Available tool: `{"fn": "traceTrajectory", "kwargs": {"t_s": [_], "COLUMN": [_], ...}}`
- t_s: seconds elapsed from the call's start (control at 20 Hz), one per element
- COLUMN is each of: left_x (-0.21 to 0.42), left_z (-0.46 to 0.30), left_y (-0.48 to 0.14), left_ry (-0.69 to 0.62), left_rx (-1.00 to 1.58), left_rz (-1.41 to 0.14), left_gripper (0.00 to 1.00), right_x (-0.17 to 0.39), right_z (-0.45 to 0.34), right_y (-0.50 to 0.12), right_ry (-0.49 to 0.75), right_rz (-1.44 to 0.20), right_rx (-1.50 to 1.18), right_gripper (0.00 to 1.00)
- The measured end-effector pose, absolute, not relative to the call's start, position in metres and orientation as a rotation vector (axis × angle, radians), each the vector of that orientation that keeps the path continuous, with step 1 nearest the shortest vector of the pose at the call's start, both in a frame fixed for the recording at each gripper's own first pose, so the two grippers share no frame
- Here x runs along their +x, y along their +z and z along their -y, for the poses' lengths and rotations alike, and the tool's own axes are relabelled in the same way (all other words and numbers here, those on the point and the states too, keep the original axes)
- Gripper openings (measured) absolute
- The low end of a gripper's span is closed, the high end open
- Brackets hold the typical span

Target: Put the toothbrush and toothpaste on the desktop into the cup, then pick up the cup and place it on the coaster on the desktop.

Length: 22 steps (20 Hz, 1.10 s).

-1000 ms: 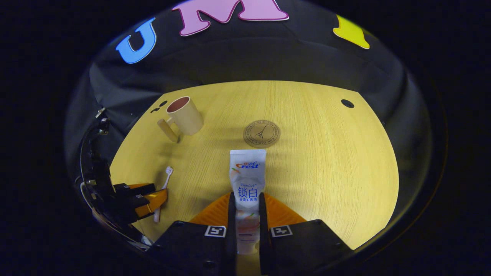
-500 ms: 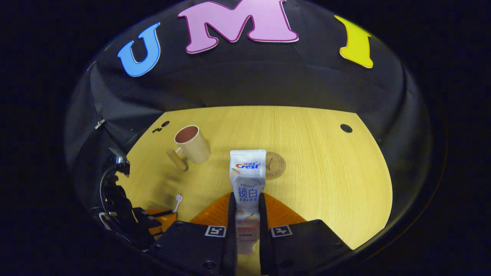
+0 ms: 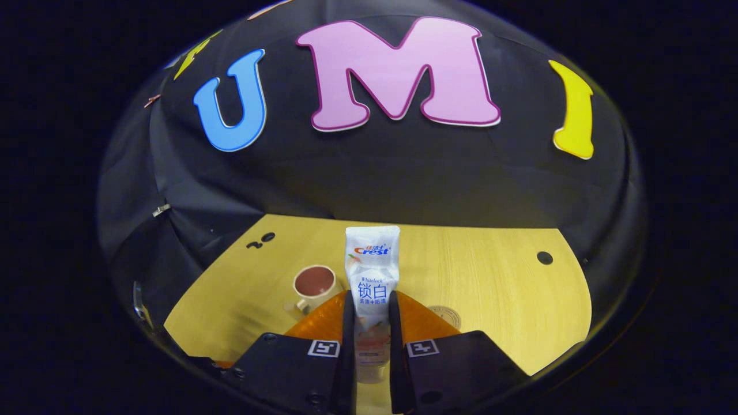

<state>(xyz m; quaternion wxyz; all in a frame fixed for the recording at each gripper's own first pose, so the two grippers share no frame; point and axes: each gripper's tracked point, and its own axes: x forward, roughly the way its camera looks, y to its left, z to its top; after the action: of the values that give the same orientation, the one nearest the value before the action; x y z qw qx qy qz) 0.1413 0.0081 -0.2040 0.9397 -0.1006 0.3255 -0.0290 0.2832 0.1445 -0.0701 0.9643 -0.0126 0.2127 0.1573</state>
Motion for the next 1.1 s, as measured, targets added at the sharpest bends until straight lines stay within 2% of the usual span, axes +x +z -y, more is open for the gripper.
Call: {"fn": "traceTrajectory", "kwargs": {"t_s": [0.5,1.1], "left_x": [0.141,0.152], "left_z": [-0.053,-0.078], "left_y": [-0.124,-0.120], "left_ry": [-0.026,0.005], "left_rx": [-0.309,-0.410], "left_rz": [-0.473,-0.404], "left_gripper": [0.06,0.06], "right_x": [0.352,0.403], "right_z": [-0.224,-0.254], "right_y": [-0.044,-0.112], "right_ry": [0.336,0.315], "right_rz": [-0.217,-0.211], "right_rx": [0.084,0.127], "right_gripper": [0.27,0.27]}}
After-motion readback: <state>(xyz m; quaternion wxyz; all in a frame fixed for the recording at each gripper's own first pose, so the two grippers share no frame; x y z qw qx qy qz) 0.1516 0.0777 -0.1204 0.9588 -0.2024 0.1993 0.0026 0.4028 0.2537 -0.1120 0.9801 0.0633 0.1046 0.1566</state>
